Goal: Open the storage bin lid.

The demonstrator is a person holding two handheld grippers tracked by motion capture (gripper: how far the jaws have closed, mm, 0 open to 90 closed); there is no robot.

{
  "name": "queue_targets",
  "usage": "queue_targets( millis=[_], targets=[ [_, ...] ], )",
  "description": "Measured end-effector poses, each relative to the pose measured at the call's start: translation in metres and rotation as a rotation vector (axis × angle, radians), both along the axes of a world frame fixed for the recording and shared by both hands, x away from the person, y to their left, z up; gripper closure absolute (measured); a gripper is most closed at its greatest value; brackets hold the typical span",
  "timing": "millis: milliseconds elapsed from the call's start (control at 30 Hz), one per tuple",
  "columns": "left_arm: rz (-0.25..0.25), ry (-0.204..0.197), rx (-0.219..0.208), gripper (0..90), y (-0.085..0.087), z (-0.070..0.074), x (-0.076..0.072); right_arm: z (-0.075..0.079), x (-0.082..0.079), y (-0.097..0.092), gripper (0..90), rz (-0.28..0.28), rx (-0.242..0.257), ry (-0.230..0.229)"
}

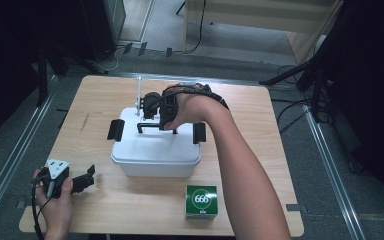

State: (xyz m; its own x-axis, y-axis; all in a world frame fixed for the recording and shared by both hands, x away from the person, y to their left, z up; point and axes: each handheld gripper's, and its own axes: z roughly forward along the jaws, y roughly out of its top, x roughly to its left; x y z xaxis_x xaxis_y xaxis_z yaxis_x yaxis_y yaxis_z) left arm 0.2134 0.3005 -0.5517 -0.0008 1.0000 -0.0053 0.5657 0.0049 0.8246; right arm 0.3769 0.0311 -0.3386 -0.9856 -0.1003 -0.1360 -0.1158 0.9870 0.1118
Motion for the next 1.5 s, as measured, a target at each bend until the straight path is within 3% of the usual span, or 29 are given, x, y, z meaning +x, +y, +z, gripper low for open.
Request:
queue_targets(
  millis=[233,433,667,833,967,1267,1500],
  targets=[
    [0.000,-0.006,-0.004,2.5,0.000,0.000,0.000,-0.001,0.002,0.004,84.7,-0.056,-0.014,0.023],
    [-0.003,-0.005,-0.003,2.5,0.000,0.000,0.000,-0.002,-0.001,0.008,84.6,-0.039,-0.038,-0.002],
    [-0.004,-0.005,-0.007,2.5,0.000,0.000,0.000,0.001,-0.001,0.009,85.4,-0.034,-0.045,0.008],
    [-0.005,-0.008,-0.008,2.5,0.000,0.000,0.001,0.012,-0.003,0.010,85.5,-0.054,-0.025,0.012],
    [-0.006,-0.010,-0.009,2.5,0.000,-0.001,0.001,0.024,-0.004,0.009,85.5,-0.039,0.004,0.010],
    [-0.007,-0.011,-0.011,2.5,0.001,-0.001,0.001,0.044,-0.010,-0.001,85.5,-0.039,0.003,-0.011],
    [-0.009,-0.013,-0.006,2.5,0.000,0.000,0.000,0.051,-0.011,-0.020,85.5,-0.059,-0.015,-0.023]
  ],
)
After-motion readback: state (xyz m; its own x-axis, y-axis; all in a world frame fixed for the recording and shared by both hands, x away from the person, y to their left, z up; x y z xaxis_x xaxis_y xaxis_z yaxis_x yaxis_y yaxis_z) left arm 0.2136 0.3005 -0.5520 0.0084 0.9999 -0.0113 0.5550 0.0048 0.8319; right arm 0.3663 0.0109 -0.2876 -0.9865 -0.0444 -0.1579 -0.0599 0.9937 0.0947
